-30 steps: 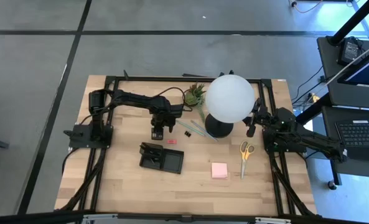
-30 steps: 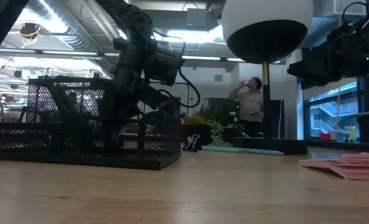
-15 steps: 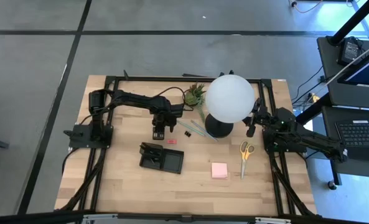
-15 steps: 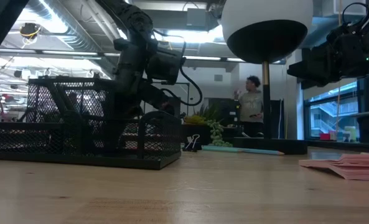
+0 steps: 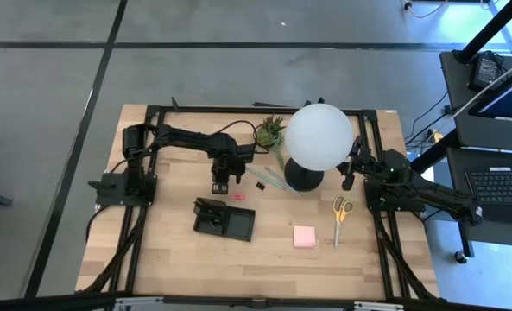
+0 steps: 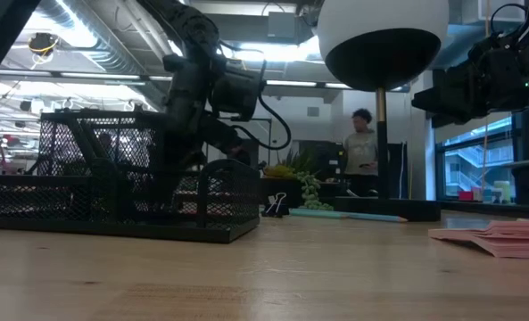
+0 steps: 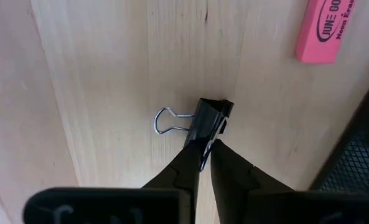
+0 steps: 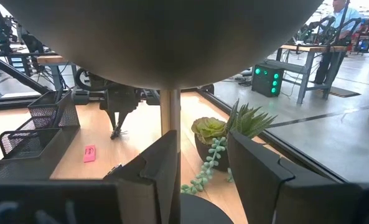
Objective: Pick and place office supplies into organizer
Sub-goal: Put the left black binder clip into the desk organizer
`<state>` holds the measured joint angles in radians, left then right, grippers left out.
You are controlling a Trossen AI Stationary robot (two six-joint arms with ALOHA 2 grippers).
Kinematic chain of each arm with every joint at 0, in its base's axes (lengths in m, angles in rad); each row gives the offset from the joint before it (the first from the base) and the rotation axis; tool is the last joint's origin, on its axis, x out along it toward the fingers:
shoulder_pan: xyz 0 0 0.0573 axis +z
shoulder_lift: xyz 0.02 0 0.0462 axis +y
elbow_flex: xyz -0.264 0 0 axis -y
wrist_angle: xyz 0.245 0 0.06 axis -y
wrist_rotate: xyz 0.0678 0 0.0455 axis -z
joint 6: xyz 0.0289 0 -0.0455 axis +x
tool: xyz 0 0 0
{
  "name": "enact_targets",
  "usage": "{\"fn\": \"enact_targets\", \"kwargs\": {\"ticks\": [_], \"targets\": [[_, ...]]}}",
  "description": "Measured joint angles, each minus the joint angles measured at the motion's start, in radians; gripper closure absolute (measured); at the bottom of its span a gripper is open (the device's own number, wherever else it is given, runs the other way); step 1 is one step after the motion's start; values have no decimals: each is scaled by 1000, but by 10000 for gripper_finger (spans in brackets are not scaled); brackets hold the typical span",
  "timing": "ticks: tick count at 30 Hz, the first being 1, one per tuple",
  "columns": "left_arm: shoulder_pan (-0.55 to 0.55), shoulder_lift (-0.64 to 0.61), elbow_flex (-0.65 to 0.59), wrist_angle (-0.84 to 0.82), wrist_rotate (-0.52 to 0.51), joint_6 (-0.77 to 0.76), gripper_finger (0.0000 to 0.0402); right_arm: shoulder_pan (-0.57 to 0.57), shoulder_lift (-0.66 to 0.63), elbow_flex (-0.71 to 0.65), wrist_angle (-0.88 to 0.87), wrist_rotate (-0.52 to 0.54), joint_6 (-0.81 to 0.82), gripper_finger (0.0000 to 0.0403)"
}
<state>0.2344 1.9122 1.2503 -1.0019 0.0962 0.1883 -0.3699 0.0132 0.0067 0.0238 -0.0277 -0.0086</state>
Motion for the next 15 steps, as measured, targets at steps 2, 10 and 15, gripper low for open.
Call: {"fn": "enact_targets", "kwargs": {"ticks": [2, 10, 15], "targets": [[0, 0, 1, -2, 1, 1, 384, 0, 0, 0, 0, 0, 0, 258], [-11, -62, -1, -21, -38, -50, 398, 0, 0, 0, 0, 0, 0, 258], [-36, -155, -1, -27, -86, -69, 398, 0, 0, 0, 0, 0, 1, 258]]}}
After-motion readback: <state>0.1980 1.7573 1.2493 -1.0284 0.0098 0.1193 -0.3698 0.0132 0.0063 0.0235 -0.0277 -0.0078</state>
